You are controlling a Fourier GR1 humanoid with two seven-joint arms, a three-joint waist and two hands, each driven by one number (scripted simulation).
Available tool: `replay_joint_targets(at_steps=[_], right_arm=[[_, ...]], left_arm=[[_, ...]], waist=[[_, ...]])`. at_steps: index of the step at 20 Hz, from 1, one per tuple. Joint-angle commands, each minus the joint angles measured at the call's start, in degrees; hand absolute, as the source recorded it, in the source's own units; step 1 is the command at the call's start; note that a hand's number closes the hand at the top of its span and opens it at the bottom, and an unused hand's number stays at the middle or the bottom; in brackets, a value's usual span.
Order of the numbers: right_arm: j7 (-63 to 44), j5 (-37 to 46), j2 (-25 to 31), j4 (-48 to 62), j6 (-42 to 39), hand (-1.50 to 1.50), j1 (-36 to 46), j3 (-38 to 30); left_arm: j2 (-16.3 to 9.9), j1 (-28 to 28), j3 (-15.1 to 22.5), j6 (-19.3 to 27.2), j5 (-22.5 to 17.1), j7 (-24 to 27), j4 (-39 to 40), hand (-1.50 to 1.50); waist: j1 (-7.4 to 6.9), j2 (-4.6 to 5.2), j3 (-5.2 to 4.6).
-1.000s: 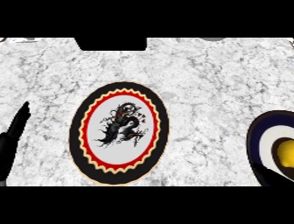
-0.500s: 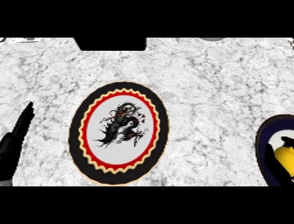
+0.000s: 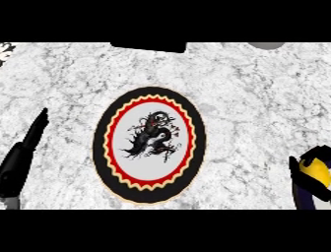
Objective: Pick the lemon from the plate and place it in the plate
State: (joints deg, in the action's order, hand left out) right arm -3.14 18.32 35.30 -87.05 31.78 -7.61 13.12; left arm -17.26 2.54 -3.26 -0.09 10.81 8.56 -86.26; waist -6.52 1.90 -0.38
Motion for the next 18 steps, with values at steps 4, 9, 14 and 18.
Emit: replay_joint_targets(at_steps=[4,9,14,18], right_arm=[[4.02,6.8,15.52,6.12,-23.61,1.5,15.49,8.41],[8.41,6.07,9.99,16.56,-30.82,1.5,35.5,8.22],[18.59,6.44,3.48,25.25,-25.91,1.5,45.27,5.12],[26.83,1.93,2.59,26.9,-29.18,1.5,52.11,1.31]], left_arm=[[1.41,-3.17,4.19,-1.33,1.66,-0.54,-0.02,0.0],[0.55,-4.51,1.57,-0.36,1.35,-1.95,1.69,0.0],[0.08,-3.64,-0.33,-0.28,0.38,-3.23,1.66,0.0],[-0.56,-0.86,-1.78,-0.73,-0.56,-1.13,1.74,0.0]], waist=[[-5.54,0.83,0.21],[-1.73,-0.21,0.47],[2.44,-1.03,0.5],[3.49,-1.37,0.44]])
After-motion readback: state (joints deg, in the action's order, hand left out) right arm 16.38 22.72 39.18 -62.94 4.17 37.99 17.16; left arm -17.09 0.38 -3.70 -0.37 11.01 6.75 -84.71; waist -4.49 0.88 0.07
